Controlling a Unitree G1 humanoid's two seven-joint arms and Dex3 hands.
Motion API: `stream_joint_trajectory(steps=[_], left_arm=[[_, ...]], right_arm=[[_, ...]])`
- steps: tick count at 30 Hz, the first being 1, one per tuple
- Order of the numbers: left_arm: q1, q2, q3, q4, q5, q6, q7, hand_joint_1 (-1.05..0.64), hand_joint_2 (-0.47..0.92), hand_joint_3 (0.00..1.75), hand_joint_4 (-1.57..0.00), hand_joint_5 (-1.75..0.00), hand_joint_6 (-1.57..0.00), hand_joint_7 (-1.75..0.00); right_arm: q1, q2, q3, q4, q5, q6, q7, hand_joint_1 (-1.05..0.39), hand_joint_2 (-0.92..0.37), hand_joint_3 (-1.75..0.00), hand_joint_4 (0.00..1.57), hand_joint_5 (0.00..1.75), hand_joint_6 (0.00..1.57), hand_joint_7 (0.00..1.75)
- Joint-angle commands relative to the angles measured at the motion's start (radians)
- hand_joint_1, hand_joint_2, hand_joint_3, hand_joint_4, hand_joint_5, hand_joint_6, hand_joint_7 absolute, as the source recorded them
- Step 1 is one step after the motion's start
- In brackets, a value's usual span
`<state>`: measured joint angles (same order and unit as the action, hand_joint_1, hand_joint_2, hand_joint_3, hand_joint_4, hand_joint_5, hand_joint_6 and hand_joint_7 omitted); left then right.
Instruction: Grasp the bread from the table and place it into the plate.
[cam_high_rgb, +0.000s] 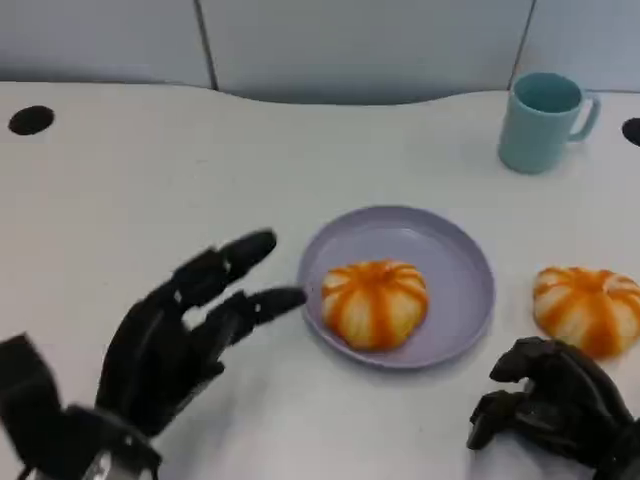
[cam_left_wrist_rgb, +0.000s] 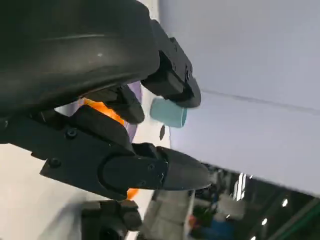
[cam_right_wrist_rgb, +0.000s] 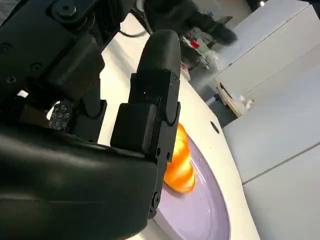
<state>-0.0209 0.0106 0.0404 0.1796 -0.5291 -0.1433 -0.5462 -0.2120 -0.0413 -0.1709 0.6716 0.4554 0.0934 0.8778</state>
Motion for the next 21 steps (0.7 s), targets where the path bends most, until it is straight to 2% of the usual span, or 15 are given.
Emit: stream_joint_trajectory(steps=[1, 4, 10, 17, 21], left_arm=[[0.077, -0.017, 0.036, -0.080, -0.045, 0.043, 0.010, -0.69, 0.92, 0.41, -0.30, -1.68, -0.27, -1.40], [0.126, -0.035, 0.055, -0.096, -0.062, 0.056, 0.013, -0.65, 0.92, 0.39, -0.41, -1.74, -0.29, -1.59], [0.165, -0.050, 0.080, -0.080, -0.048, 0.054, 0.012, -0.63, 0.92, 0.38, -0.57, -1.75, -0.31, -1.72], [0.158, -0.051, 0.108, -0.024, -0.047, 0.050, -0.005, -0.59, 0.92, 0.36, -0.71, -1.75, -0.42, -1.75], [0.153, -0.054, 0.115, -0.012, -0.039, 0.045, -0.006, -0.58, 0.92, 0.34, -0.72, -1.75, -0.44, -1.75]], right_arm=[[0.008, -0.014, -0.006, 0.043, -0.009, 0.006, 0.001, -1.05, -0.35, 0.00, 1.57, 0.41, 1.57, 0.19], [0.004, -0.015, -0.008, 0.048, -0.006, 0.012, 0.009, -1.05, -0.35, 0.00, 1.57, 0.41, 1.57, 0.19], [0.005, -0.015, -0.012, 0.047, -0.013, 0.002, 0.014, -1.05, -0.36, 0.00, 1.57, 0.41, 1.57, 0.18], [0.005, -0.020, -0.016, 0.043, -0.014, 0.005, 0.010, -1.05, -0.36, 0.00, 1.57, 0.40, 1.57, 0.16], [0.007, -0.022, -0.015, 0.035, -0.014, 0.010, 0.006, -1.05, -0.36, 0.00, 1.57, 0.40, 1.57, 0.17]])
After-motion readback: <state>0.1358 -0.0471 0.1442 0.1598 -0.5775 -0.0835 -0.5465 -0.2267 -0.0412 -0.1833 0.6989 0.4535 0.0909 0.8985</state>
